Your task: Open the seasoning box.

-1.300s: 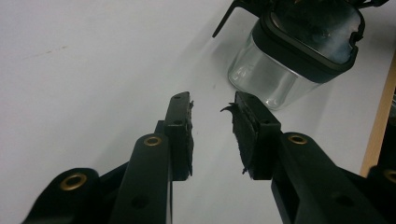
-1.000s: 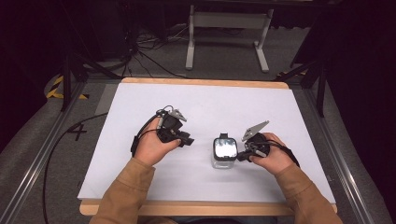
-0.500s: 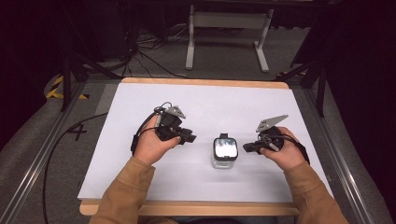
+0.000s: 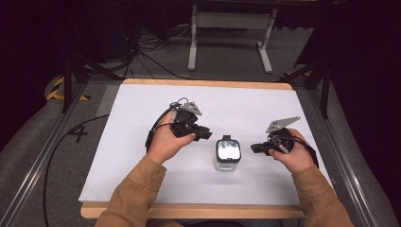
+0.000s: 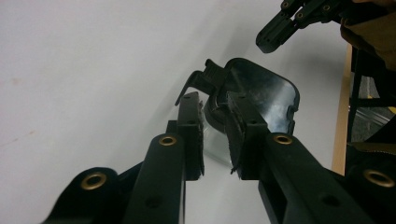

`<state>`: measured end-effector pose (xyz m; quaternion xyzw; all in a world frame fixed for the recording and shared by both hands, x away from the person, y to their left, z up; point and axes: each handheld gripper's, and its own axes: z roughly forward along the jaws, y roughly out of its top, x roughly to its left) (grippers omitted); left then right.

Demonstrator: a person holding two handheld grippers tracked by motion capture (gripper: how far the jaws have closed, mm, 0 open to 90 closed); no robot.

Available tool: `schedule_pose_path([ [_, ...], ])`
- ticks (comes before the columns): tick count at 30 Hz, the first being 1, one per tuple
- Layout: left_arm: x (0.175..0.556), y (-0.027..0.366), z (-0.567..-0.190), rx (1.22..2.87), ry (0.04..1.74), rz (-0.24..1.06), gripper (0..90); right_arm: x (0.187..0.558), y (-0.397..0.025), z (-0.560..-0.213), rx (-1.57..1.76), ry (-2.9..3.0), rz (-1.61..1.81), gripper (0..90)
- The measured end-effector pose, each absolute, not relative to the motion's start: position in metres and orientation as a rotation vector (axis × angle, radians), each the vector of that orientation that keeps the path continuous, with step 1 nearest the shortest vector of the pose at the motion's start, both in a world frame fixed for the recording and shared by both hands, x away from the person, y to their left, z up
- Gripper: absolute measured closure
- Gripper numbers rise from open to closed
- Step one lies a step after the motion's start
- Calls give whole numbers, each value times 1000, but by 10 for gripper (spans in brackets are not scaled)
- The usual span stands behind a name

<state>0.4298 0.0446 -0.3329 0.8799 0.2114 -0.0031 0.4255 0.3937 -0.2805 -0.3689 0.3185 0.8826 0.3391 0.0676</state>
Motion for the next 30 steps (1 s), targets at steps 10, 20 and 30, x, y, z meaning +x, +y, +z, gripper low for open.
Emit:
schedule_pose_path([
  [10, 443, 10, -327, 2218, 453, -1, 832, 391, -286, -370, 970, 2651, 1024, 899],
  [20, 458, -12, -335, 2278, 426, -6, 870, 392, -288, -372, 977, 2652, 1043, 888],
  [30, 466, -22, -348, 2327, 422, -50, 873, 393, -287, -375, 975, 2657, 1036, 878],
])
